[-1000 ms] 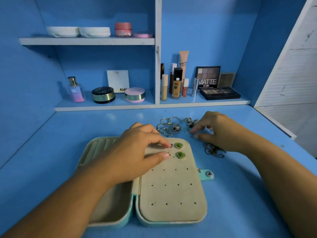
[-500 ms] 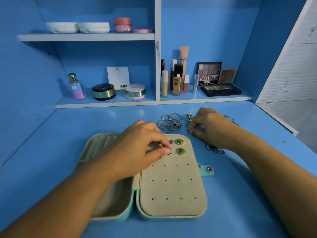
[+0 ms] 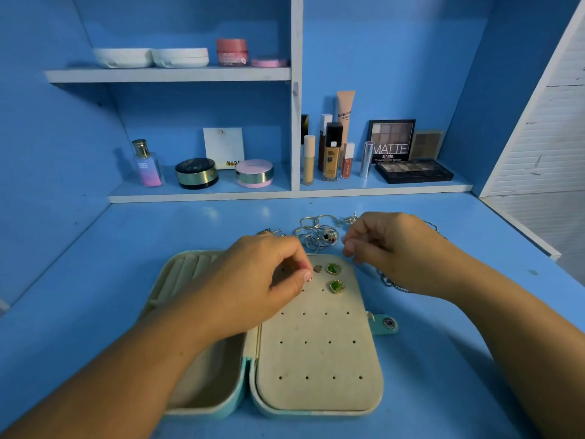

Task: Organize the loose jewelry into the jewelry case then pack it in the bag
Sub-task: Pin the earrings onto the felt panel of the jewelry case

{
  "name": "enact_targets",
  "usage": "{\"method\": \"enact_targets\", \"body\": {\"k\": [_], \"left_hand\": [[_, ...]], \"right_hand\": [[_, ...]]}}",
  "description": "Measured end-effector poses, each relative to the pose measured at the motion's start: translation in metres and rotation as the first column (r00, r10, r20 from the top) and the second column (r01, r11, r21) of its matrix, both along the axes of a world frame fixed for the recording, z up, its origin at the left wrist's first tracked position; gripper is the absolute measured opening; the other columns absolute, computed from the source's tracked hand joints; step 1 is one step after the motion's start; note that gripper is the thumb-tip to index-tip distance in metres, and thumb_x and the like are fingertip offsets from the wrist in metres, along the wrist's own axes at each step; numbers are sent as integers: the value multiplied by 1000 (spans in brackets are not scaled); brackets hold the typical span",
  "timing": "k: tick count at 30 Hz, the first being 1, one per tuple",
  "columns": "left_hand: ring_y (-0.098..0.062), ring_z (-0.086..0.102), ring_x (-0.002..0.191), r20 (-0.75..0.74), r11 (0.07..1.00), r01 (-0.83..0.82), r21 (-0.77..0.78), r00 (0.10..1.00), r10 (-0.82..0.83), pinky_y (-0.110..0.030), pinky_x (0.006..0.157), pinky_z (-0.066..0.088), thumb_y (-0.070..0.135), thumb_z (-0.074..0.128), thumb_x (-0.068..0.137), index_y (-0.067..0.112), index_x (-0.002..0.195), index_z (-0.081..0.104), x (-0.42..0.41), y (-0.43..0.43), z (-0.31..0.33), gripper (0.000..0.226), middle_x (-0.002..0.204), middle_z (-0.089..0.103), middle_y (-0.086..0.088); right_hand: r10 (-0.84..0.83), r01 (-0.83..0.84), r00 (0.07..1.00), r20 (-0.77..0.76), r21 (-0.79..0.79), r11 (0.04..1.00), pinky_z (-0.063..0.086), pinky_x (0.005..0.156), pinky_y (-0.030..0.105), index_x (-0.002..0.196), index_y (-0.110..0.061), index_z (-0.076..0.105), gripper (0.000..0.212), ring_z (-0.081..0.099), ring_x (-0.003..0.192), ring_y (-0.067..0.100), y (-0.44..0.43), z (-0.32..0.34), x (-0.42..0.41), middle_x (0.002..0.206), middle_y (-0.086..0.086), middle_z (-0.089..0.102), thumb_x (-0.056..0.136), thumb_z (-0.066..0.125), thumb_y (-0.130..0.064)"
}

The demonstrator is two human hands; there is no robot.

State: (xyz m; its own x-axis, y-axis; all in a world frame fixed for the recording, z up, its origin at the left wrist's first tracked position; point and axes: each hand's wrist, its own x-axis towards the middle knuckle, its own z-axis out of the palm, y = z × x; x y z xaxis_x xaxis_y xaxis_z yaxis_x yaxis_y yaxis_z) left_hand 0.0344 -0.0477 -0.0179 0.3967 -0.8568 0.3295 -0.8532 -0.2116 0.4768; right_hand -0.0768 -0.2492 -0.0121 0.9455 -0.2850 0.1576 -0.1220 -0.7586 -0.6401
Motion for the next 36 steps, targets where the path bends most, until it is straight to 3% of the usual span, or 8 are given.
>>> {"method": "enact_targets", "body": {"k": [2,9,16,22,27,32,36], "left_hand": [[1,59,74,-29,1000,-25,-10,999,24,-10,60,41,28,65,88,29,85,65,-2,1,2,4,73,63,18],[-4,61,80,-62,1000,-1,-13,998,0,-11,69,45,21,75,81,38,78,62,1,0,-2,20,77,63,18],[-6,62,81,-140,1000,-8,-21,990,5,-11,71,46,25,81,76,31,85,76,2,-1,-1,11,79,67,13],[-7,62,77,-202,999,-12,-30,979,6,-13,70,47,28,81,74,33,83,76,3,-1,-1,12,78,67,11],[-9,64,86,-213,999,34,40,977,-25,-16,76,49,19,75,83,31,95,76,4,2,1,17,86,67,11],[-7,62,86,-161,998,14,64,987,-3,-16,76,47,19,72,86,35,94,75,5,2,2,18,85,63,13],[-11,62,83,-169,999,1,43,986,7,-21,75,48,22,75,83,32,89,76,6,1,2,11,85,62,10]], "right_hand": [[11,-10,1000,-16,46,999,56,72,30,82,-27,62,12,68,74,8,2,1,-2,79,-6,72,92,60,-20],[-32,36,999,-35,121,992,46,55,14,81,-25,64,12,63,67,7,7,5,-4,74,-5,72,92,59,-25],[-142,139,990,-14,321,937,42,50,8,82,-16,66,14,62,58,-4,11,1,1,77,-4,72,93,59,-22],[-226,201,974,8,423,883,46,59,15,77,-16,68,18,61,58,-1,14,-3,6,74,-5,72,93,59,-20],[-261,239,965,-26,493,836,46,64,26,75,-16,68,21,58,61,6,17,-4,6,78,6,72,93,59,-22],[-250,229,967,-42,569,790,45,50,10,80,-12,67,19,55,50,-6,18,-3,8,63,-7,65,94,57,-20],[-234,211,971,-47,626,751,46,52,11,84,-9,66,19,55,49,-5,18,-3,7,56,-11,63,95,56,-20]]}}
